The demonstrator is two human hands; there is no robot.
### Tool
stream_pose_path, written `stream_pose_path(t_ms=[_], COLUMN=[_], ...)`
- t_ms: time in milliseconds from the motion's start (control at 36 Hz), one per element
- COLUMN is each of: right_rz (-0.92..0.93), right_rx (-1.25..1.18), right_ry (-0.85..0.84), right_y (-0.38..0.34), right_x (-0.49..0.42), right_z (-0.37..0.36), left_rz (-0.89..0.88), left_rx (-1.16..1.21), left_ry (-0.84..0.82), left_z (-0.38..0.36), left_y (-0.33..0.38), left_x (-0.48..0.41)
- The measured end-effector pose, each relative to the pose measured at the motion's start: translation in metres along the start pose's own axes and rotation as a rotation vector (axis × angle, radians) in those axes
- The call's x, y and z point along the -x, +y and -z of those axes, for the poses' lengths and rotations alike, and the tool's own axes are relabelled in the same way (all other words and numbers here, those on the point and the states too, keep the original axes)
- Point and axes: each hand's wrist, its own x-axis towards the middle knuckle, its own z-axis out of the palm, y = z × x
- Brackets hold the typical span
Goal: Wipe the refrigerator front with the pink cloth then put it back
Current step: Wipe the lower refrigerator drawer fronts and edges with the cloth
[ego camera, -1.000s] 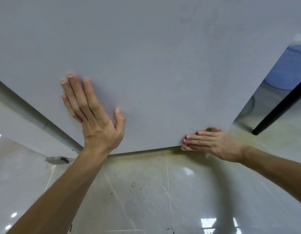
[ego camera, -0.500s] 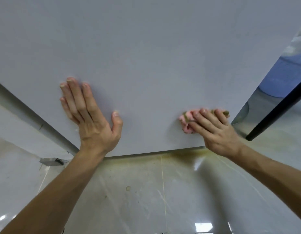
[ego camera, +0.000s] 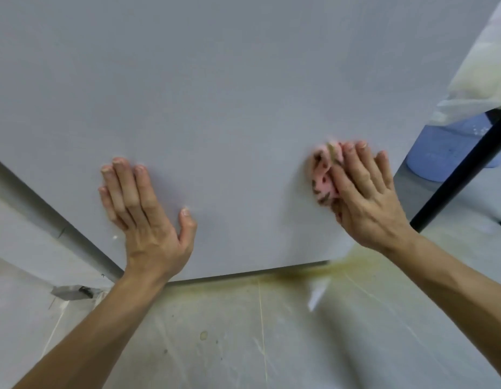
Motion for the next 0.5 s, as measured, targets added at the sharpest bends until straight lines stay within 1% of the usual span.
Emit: stream_pose_path(t_ms=[56,139,194,250,306,361,417,472,500], right_rz=[-0.150,-0.426,-0.522,-0.535,-0.450,-0.263,0.002,0.276,0.360], right_rx=[-0.094,-0.282,-0.324,-0.319,-0.278,-0.218,-0.188,-0.164,-0.150], right_ry=[0.089,0.234,0.303,0.336,0.303,0.199,0.028,-0.201,-0.301], right_y=[-0.002,-0.014,-0.027,-0.046,-0.071,-0.100,-0.126,-0.145,-0.150], right_x=[-0.043,-0.098,-0.118,-0.118,-0.101,-0.072,-0.040,-0.013,-0.004], right_z=[0.013,0.027,0.031,0.020,-0.003,-0.031,-0.056,-0.073,-0.078], left_rz=[0.011,0.019,0.008,-0.005,-0.018,-0.034,-0.047,-0.042,-0.033], left_rx=[-0.002,-0.004,-0.008,-0.008,-0.011,-0.017,-0.019,-0.009,-0.005], left_ry=[0.006,-0.005,-0.008,-0.011,-0.016,-0.019,-0.022,-0.015,-0.011], left_z=[0.000,0.001,0.003,0.005,0.008,0.012,0.017,0.022,0.025], left_y=[0.000,-0.001,-0.003,-0.005,-0.008,-0.013,-0.020,-0.028,-0.032], left_x=[0.000,0.001,0.001,0.001,0.002,0.003,0.003,0.003,0.002])
